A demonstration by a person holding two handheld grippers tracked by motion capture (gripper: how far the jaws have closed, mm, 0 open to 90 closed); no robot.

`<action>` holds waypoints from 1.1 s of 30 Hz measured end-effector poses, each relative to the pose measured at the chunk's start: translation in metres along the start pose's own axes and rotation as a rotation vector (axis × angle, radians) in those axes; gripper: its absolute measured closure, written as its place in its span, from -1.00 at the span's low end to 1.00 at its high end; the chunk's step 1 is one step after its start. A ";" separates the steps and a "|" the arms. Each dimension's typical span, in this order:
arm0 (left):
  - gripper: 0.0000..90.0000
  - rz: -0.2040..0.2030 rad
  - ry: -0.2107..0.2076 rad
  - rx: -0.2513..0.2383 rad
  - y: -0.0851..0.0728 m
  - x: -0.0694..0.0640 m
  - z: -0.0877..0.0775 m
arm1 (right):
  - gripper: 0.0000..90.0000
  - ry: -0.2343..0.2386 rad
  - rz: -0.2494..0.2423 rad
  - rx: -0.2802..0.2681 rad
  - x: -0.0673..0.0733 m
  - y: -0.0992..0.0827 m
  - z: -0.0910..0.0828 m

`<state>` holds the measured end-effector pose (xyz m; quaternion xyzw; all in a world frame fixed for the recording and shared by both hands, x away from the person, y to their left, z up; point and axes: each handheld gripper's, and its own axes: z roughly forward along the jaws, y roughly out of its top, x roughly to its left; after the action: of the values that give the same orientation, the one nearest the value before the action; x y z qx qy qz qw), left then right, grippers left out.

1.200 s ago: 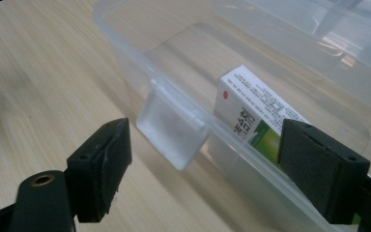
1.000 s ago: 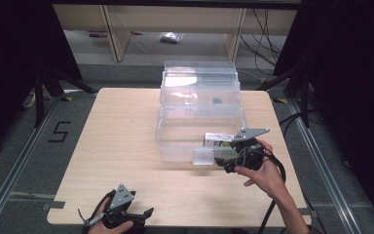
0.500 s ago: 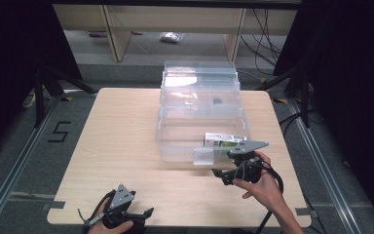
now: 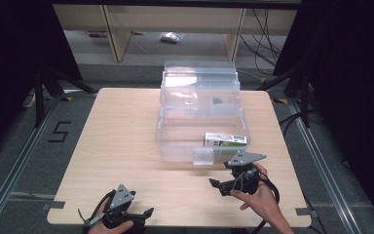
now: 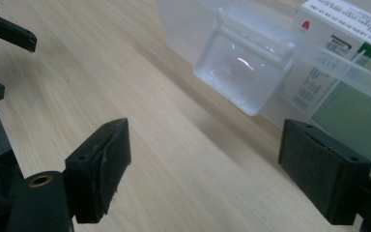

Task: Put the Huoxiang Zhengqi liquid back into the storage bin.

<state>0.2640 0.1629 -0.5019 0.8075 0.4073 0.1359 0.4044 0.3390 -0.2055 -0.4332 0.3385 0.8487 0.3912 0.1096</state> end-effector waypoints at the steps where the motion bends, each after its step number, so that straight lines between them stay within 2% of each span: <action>1: -0.67 0.006 0.000 0.001 0.000 0.001 0.000 | -0.56 0.008 -0.002 0.002 0.000 -0.001 0.001; 5: -0.67 0.000 -0.002 0.000 0.000 0.000 0.000 | -0.61 0.016 -0.002 0.005 0.001 -0.007 0.005; 6: -0.67 0.000 -0.002 -0.001 0.000 0.001 0.000 | -0.62 0.005 0.023 0.014 0.003 -0.009 0.004; 7: -0.67 0.001 -0.003 -0.002 0.000 0.001 0.000 | -0.63 0.009 0.021 0.006 0.004 -0.010 0.005; 8: -0.67 0.000 -0.002 -0.001 0.000 0.001 0.000 | -0.63 0.004 -0.007 -0.002 0.003 -0.011 0.005; 9: -0.67 0.001 0.000 0.002 0.000 0.001 0.000 | -0.63 0.017 0.017 0.013 0.006 -0.012 0.006; 10: -0.67 0.003 -0.008 0.006 0.000 0.000 -0.001 | -0.64 0.016 0.017 0.011 0.006 -0.014 0.006; 11: -0.67 -0.011 -0.009 -0.010 0.000 -0.001 0.000 | -0.64 0.010 0.014 0.010 0.007 -0.015 0.006; 12: -0.67 0.002 -0.001 0.000 0.000 0.000 0.000 | -0.64 0.019 0.010 0.006 0.009 -0.016 0.007; 16: -0.67 0.001 -0.003 0.000 0.000 0.000 0.000 | -0.64 0.022 -0.012 0.009 0.011 -0.020 0.009; 23: -0.67 0.002 -0.004 -0.001 0.000 0.000 0.000 | -0.64 0.015 0.008 0.006 0.018 -0.030 0.008; 25: -0.67 0.005 -0.004 -0.002 0.000 0.000 0.000 | -0.64 0.021 -0.014 -0.009 0.017 -0.032 0.009; 26: -0.67 0.005 -0.004 -0.002 0.000 0.000 0.000 | -0.64 0.010 0.001 0.002 0.019 -0.035 0.008; 27: -0.67 0.005 -0.004 -0.002 0.000 0.000 0.000 | -0.64 0.016 -0.017 -0.007 0.018 -0.037 0.008; 28: -0.67 0.005 -0.004 -0.002 0.000 0.000 0.000 | -0.64 0.017 -0.011 -0.003 0.018 -0.039 0.007; 29: -0.67 0.004 -0.004 -0.002 0.000 0.000 0.000 | -0.64 0.009 0.017 0.006 0.020 -0.041 0.006; 30: -0.67 0.003 -0.004 -0.001 0.000 0.000 0.000 | -0.64 0.012 -0.002 -0.001 0.019 -0.044 0.007; 33: -0.67 0.001 -0.003 -0.002 0.000 0.000 0.000 | -0.64 0.020 0.012 0.001 0.019 -0.048 0.007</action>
<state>0.2643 0.1631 -0.5023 0.8074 0.4063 0.1351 0.4058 0.3044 -0.2108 -0.4715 0.3398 0.8479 0.3948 0.0985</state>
